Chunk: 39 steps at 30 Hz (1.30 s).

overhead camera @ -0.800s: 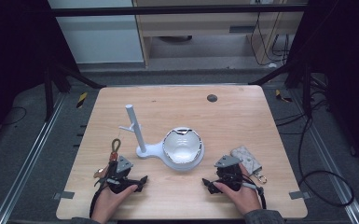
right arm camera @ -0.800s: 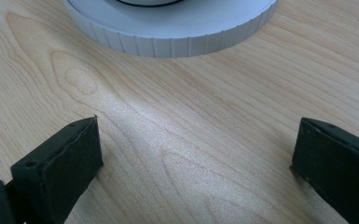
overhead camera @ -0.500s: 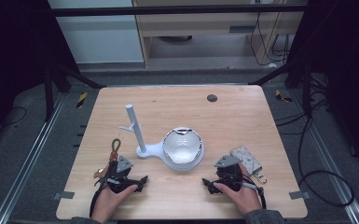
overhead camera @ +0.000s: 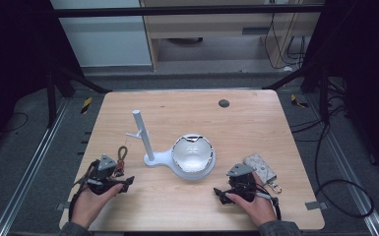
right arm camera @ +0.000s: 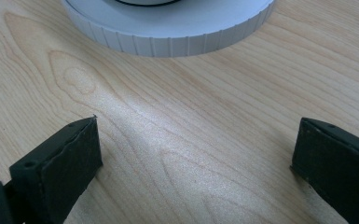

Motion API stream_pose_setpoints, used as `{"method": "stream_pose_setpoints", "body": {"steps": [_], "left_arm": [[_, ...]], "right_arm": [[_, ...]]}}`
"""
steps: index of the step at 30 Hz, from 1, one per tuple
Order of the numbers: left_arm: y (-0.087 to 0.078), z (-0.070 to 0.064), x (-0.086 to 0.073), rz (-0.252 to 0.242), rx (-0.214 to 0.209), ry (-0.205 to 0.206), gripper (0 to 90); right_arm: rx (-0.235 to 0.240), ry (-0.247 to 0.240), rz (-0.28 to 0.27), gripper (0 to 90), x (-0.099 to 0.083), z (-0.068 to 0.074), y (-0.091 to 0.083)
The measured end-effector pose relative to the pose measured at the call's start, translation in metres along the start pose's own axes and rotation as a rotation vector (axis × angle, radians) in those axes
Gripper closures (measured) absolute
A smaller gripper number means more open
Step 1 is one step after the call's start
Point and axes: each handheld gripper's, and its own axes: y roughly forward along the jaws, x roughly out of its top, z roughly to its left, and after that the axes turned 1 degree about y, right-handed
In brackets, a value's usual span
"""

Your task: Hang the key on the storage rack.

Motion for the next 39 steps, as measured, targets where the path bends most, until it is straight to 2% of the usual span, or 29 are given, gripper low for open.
{"method": "stream_pose_setpoints", "body": {"steps": [6, 9, 13, 18, 24, 31, 34, 39], "left_arm": [[-0.001, 0.023, 0.009, 0.071, 0.054, -0.017, 17.2], [0.000, 0.030, 0.013, 0.087, 0.060, -0.035, 18.6], [0.003, 0.038, 0.020, 0.140, 0.052, -0.054, 22.3], [0.007, 0.043, 0.034, 0.204, 0.037, -0.061, 26.6], [0.014, 0.049, 0.042, 0.257, 0.049, -0.074, 30.2], [0.021, 0.059, 0.044, 0.300, 0.036, -0.128, 39.1], [0.026, 0.059, 0.046, 0.314, 0.019, -0.154, 42.5], [0.040, 0.054, 0.052, 0.341, 0.025, -0.167, 46.4]], "right_arm": [[0.000, 0.000, -0.001, 1.3, 0.000, 0.000, 0.000], [-0.001, -0.001, -0.001, 1.3, 0.000, 0.000, 0.000], [0.000, 0.000, -0.001, 1.3, 0.000, 0.000, 0.000], [0.000, 0.000, -0.001, 1.3, 0.000, 0.000, 0.000], [-0.001, -0.002, -0.001, 1.3, 0.000, 0.000, 0.000], [0.000, 0.000, -0.001, 1.3, 0.000, 0.000, 0.000], [0.000, 0.000, -0.001, 1.3, 0.000, 0.000, 0.000], [-0.001, -0.001, -0.001, 1.3, 0.000, 0.000, 0.000]]}}
